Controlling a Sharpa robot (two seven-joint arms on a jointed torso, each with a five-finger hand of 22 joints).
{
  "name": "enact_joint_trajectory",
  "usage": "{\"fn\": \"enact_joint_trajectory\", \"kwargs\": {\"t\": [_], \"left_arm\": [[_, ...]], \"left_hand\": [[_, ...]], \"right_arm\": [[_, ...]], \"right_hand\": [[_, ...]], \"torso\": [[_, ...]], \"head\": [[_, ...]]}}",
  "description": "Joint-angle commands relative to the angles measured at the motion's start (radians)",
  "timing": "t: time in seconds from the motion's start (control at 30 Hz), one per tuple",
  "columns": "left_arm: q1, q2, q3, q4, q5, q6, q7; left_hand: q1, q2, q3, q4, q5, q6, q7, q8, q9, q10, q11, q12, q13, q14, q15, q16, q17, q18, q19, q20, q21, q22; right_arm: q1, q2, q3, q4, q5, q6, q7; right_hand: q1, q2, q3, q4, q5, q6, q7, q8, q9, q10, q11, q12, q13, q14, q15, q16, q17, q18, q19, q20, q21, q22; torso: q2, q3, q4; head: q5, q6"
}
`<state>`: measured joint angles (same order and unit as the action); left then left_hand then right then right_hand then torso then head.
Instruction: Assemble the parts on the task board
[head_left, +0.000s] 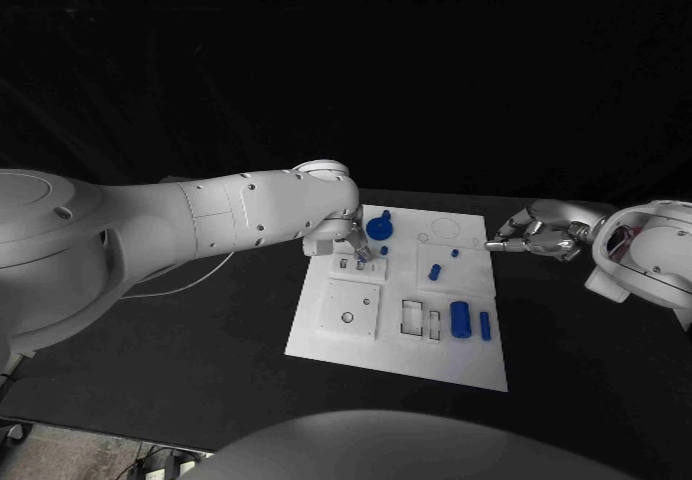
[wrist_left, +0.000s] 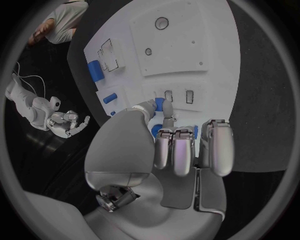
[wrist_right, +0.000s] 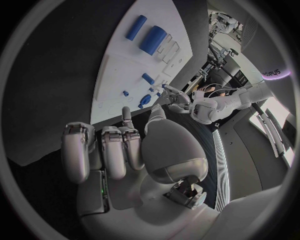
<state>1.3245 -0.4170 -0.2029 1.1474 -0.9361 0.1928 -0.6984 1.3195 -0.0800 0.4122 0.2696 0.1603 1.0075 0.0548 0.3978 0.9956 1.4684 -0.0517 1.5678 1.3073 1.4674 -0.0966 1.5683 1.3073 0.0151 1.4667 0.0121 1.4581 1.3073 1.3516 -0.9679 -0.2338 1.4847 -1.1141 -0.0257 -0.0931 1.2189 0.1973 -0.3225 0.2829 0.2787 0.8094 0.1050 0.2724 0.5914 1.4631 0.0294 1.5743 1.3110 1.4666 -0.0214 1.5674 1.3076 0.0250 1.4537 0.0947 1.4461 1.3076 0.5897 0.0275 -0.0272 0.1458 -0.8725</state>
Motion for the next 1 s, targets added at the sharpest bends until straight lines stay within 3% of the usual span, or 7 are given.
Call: {"fn": "enact_joint_trajectory", "kwargs": {"t": [0.03, 0.4, 1.0], "left_arm": [[0.002, 0.010, 0.001, -0.017, 0.037, 0.088, -0.107], [0.007, 0.039, 0.002, -0.074, 0.038, 0.148, -0.117], [0.007, 0.056, 0.001, -0.104, 0.038, 0.183, -0.128]], "left_hand": [[-0.010, 0.002, 0.161, -0.154, -0.003, 0.041, -0.040, 0.003, 0.001, 0.102, -0.004, 0.003, 0.263, 0.103, -0.006, 0.002, 0.263, 0.011, 0.062, -0.003, 0.000, 0.207], [-0.011, 0.001, 0.163, -0.156, 0.000, 0.040, -0.040, 0.003, 0.001, 0.102, -0.004, 0.003, 0.263, 0.103, -0.006, 0.002, 0.263, 0.012, 0.060, -0.003, -0.005, 0.205], [-0.015, 0.001, 0.167, -0.160, 0.007, 0.037, -0.038, 0.002, 0.002, 0.102, -0.003, 0.003, 0.263, 0.103, -0.005, 0.002, 0.263, 0.013, 0.058, -0.002, -0.008, 0.203]], "right_arm": [[-0.001, -0.001, 0.000, 0.002, -0.003, 0.019, -0.001], [-0.001, 0.001, 0.000, 0.001, 0.000, 0.021, -0.003], [-0.001, 0.004, 0.000, 0.000, 0.002, 0.023, -0.003]], "right_hand": [[0.006, 0.003, 0.001, -0.003, 0.005, 0.000, 0.001, -0.004, -0.001, 0.108, -0.005, -0.003, 0.260, 0.104, 0.000, 0.003, 0.263, 0.015, -0.007, -0.002, -0.002, 0.210], [0.008, 0.003, 0.001, -0.004, 0.005, 0.000, 0.001, -0.004, -0.002, 0.108, -0.005, -0.003, 0.260, 0.104, -0.001, 0.003, 0.263, 0.016, -0.010, -0.003, -0.005, 0.209], [0.008, 0.003, 0.001, -0.004, 0.005, 0.000, 0.001, -0.004, -0.002, 0.108, -0.005, -0.003, 0.260, 0.104, -0.001, 0.003, 0.263, 0.016, -0.010, -0.003, -0.005, 0.209]], "torso": [[0.000, 0.0000, 0.0013], [0.000, -0.0001, -0.0003], [0.001, -0.0002, 0.0006]], "head": [[-0.004, 0.000], [0.004, 0.000], [0.007, 0.000]]}}
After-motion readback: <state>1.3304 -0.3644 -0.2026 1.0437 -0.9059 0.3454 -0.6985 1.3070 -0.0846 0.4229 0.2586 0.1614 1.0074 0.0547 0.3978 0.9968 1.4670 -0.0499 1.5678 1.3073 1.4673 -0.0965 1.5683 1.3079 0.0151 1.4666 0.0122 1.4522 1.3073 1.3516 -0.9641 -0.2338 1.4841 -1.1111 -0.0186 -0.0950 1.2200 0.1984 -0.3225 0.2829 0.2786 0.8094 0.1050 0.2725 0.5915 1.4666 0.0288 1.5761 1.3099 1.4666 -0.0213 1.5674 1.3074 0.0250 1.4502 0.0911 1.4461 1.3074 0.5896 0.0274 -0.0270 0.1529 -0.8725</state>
